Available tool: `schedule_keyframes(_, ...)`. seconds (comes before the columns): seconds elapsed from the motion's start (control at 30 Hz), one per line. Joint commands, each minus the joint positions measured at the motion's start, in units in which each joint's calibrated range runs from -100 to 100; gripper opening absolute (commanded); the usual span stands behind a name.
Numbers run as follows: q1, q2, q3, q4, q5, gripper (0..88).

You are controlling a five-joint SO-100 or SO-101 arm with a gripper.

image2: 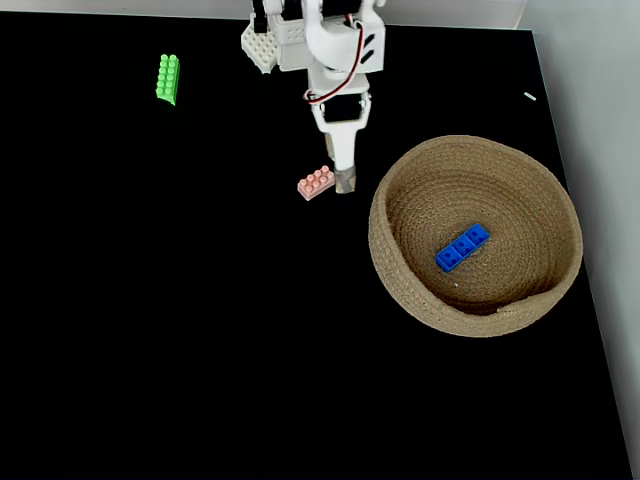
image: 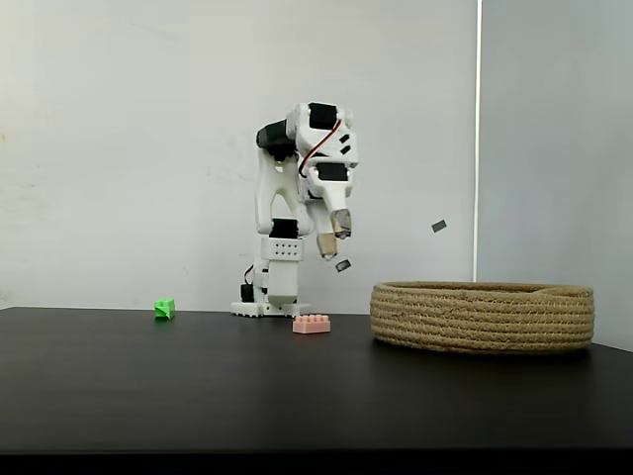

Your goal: Place the lego blocks in the tray

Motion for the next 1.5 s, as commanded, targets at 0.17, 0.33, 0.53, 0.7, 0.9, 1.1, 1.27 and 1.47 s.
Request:
schedule_keyframes(0.17, 6.52, -2.05, 8.45, -0.33, 10.55, 29.3)
schedule_keyframes(0.33, 6.44, 1.74, 9.64, -0.67, 13.97, 30.2)
schedule_keyframes(0.53, 6.52, 5.61, 10.73, -0.5, 16.85, 31.5)
schedule_keyframes(0.7, 7.18, 8.44, 10.46, -0.5, 18.02, 32.1)
schedule_keyframes(0.9, 8.01, 13.26, 6.54, -0.67, 18.27, 32.5)
schedule_keyframes(1.1, 7.59, 15.67, 5.99, -1.17, 18.41, 31.4)
schedule_keyframes(1.27, 6.93, 16.44, 6.44, -3.0, 17.88, 24.6)
schedule_keyframes(1.47, 6.11, 15.15, 10.37, -8.58, 17.39, 4.8)
